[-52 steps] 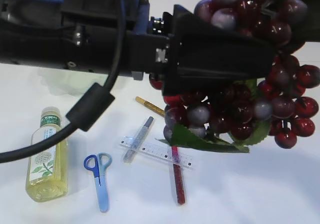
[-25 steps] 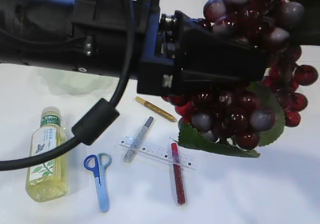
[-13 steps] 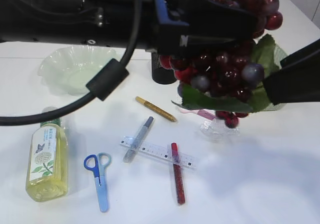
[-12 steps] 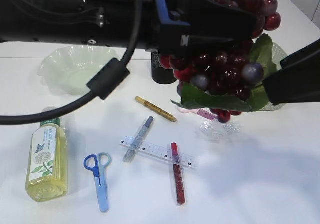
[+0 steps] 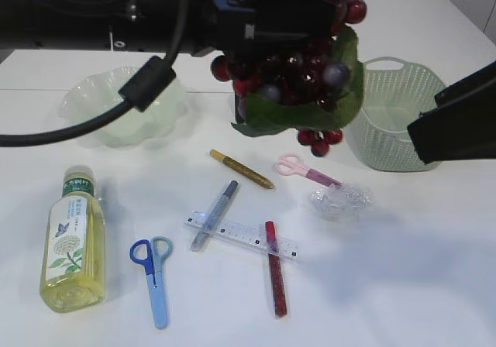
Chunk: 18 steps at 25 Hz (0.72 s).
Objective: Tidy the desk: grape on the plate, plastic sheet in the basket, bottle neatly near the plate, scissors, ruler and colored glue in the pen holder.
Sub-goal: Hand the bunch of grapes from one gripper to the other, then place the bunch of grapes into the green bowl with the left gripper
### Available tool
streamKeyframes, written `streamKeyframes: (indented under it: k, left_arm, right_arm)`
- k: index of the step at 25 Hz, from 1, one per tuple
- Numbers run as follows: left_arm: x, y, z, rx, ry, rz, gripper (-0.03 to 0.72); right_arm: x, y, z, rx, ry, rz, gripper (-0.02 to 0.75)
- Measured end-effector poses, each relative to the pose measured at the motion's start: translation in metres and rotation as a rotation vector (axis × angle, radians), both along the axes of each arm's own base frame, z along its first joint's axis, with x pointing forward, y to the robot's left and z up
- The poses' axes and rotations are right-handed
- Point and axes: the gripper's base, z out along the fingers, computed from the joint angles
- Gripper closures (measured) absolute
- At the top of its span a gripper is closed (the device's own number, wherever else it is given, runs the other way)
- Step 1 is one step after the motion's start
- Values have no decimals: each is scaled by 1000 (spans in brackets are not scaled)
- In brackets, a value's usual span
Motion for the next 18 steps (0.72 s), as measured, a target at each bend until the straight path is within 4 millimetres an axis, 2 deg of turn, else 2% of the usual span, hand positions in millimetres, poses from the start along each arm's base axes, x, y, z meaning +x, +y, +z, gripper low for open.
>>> streamKeyframes:
  k: [6,12,14,18]
  left_arm:
    - [26,31,0,0,0,115,479]
    - [57,75,-2,20,1,309,479]
    - [67,93,-3,37,4,401,479]
    - [84,125,-6,72,14,585,479]
  right_arm:
    - [0,-1,-1,-11,0,1,161]
    - [1,-6,-5,-64,34,-51,161]
    - [3,-10,-8,-99,60,-111,161]
    - [10,-26,-14,-195,110,-338,161]
